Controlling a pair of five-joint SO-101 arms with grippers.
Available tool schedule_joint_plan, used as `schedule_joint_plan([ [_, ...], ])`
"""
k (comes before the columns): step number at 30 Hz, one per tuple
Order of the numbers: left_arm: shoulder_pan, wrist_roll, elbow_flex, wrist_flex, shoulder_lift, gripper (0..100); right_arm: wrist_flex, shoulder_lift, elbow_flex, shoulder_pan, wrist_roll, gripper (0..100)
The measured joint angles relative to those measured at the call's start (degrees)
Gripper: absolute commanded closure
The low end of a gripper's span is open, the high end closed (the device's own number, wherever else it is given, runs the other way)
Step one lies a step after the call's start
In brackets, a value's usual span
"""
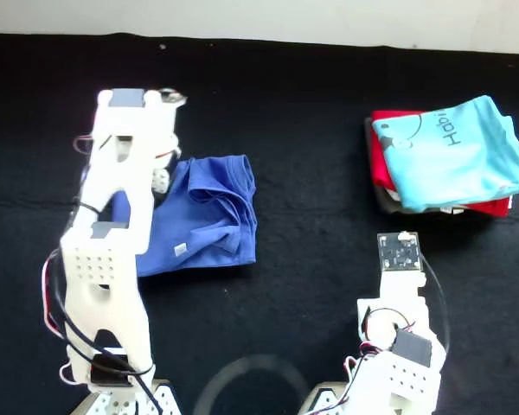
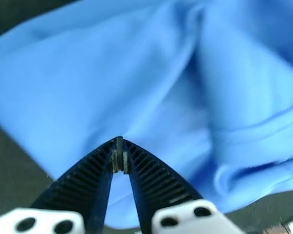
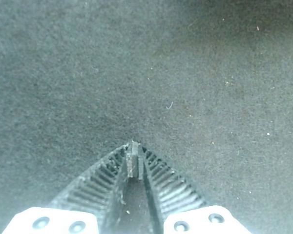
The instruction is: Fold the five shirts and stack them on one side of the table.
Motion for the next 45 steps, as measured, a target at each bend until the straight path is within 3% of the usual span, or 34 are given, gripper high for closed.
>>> schedule_joint_plan([
  [8, 9.93, 0.09, -1.49, -7.74, 3.25, 99, 0.00, 0.00, 0.00, 0.00, 0.00, 99.1],
  [16, 10.73, 5.98, -13.80, -13.71, 6.42, 99, 0.00, 0.00, 0.00, 0.00, 0.00, 99.1],
  [23, 10.73, 6.86, -22.95, -11.78, 8.97, 99, 0.00, 0.00, 0.00, 0.00, 0.00, 99.1],
  [31, 10.29, 6.86, -30.86, 3.60, 9.14, 99, 0.00, 0.00, 0.00, 0.00, 0.00, 99.1],
  [37, 12.22, 6.86, -26.11, 2.37, 9.14, 99, 0.00, 0.00, 0.00, 0.00, 0.00, 99.1],
  [45, 18.81, 6.86, -22.33, -5.10, 9.32, 99, 0.00, 0.00, 0.00, 0.00, 0.00, 99.1],
])
